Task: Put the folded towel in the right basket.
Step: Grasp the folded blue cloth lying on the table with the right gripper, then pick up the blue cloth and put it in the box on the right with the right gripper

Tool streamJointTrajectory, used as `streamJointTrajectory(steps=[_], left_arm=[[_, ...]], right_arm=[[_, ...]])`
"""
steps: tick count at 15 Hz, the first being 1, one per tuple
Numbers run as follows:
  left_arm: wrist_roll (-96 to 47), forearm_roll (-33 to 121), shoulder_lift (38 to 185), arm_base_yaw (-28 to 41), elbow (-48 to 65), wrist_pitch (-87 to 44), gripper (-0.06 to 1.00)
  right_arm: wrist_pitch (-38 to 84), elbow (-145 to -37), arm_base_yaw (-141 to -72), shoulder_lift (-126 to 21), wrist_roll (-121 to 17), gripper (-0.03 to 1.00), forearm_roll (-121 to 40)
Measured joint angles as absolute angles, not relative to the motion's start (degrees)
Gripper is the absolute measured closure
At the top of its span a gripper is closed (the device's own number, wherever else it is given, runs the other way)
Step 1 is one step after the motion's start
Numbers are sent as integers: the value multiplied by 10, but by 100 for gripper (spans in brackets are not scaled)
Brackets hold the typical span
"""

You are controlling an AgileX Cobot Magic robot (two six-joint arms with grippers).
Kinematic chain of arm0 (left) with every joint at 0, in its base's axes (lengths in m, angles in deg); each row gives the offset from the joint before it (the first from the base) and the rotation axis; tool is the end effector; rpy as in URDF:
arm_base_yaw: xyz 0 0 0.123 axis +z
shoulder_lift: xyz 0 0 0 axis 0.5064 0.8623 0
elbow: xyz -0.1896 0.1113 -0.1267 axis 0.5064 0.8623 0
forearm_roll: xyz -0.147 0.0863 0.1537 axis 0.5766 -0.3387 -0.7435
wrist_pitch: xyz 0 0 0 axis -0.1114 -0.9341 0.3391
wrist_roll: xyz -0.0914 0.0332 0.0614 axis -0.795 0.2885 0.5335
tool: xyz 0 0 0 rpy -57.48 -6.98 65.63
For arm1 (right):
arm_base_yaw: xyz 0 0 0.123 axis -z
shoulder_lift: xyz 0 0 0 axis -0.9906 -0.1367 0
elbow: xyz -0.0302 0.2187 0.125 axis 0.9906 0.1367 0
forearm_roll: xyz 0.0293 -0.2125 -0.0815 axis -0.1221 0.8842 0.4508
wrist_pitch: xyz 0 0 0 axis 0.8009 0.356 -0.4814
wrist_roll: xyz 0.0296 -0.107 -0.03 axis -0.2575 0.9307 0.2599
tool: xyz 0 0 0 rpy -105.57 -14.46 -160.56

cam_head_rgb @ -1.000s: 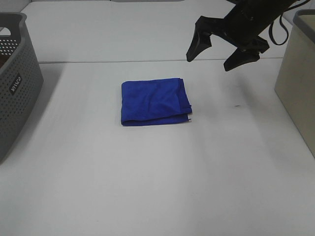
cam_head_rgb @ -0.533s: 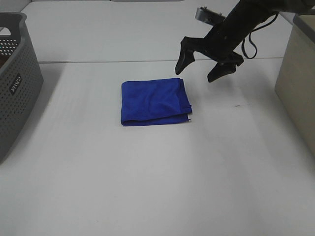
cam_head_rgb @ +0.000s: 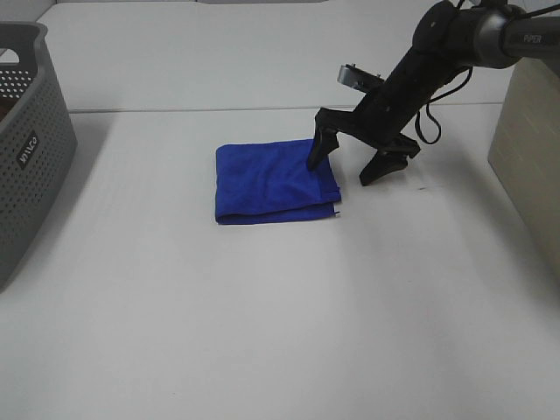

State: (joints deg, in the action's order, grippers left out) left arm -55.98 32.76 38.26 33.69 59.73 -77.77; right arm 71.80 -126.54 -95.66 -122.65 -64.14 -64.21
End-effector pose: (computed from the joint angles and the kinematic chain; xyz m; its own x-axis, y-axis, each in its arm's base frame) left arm 0.0282 -0.0024 0.2565 -0.4396 -0.0080 -0.8982 -0.0183 0.9998 0.0001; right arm 0.4425 0.1590 0.0744 -0.9771 -0.1219 -0.1743 -0.1900 0.8687 0.4576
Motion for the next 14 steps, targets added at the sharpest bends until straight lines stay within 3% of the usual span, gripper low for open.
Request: streamJointTrajectory(steps=[4, 6, 7, 9, 10, 14], left_arm=[[-560, 328, 383, 337, 597, -778, -3], [-560, 328, 383, 337, 597, -778, -3], [-560, 328, 383, 337, 597, -778, -3], [-560, 328, 383, 337, 597, -778, -3], [-560, 328, 383, 337, 597, -778, -3], [-560, 328, 383, 337, 597, -778, -3]], right_arm=[[703, -1270, -988, -1243, -653, 6, -708], [665, -1270, -1032, -1253, -653, 17, -745], [638, -1270, -1056, -1260, -653, 33, -754], [600, -1270, -1090, -1272, -653, 80, -759], [590, -1270, -1099, -1272, -653, 86, -758], [597, -1268, -1102, -1268, -653, 86, -757]])
